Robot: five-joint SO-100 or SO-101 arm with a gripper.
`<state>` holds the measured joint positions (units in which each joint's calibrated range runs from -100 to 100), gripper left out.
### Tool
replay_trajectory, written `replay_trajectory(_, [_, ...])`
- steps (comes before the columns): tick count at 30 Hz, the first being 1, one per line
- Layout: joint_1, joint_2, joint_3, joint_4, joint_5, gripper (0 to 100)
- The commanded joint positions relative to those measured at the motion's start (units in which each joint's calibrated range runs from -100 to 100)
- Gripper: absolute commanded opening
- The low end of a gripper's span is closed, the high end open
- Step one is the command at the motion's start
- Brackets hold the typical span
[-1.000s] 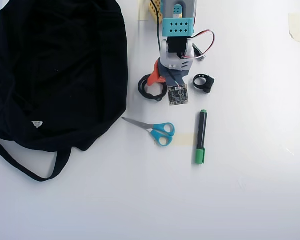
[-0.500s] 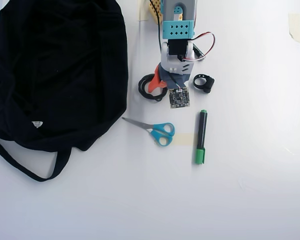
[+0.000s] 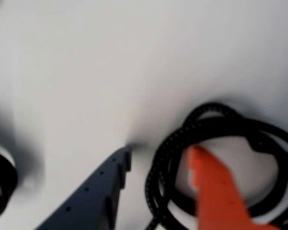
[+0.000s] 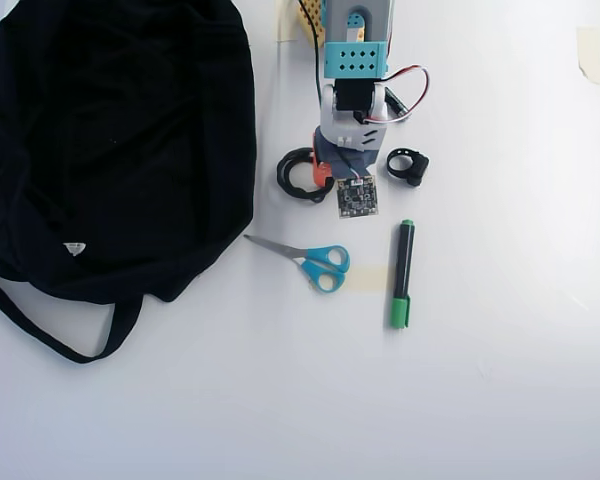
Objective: Put the cable into the black bag
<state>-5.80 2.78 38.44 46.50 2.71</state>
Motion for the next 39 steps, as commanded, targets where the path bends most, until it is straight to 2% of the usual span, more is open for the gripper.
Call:
replay_trajectory(1, [0.0, 0.2, 0.4, 0.1, -0.2, 3])
replay_trajectory(13, [-1.2, -1.3, -0.9, 0.9, 0.4, 2])
replay_trajectory(21, [-2.5, -11.3, -1.3, 1.4, -0.2, 2])
replay_trajectory(30, [-2.6, -22.5, -1.6, 10.9, 0.0, 2])
replay_trajectory(39, [-0.6, -30.0, -1.6, 11.1, -0.1, 2])
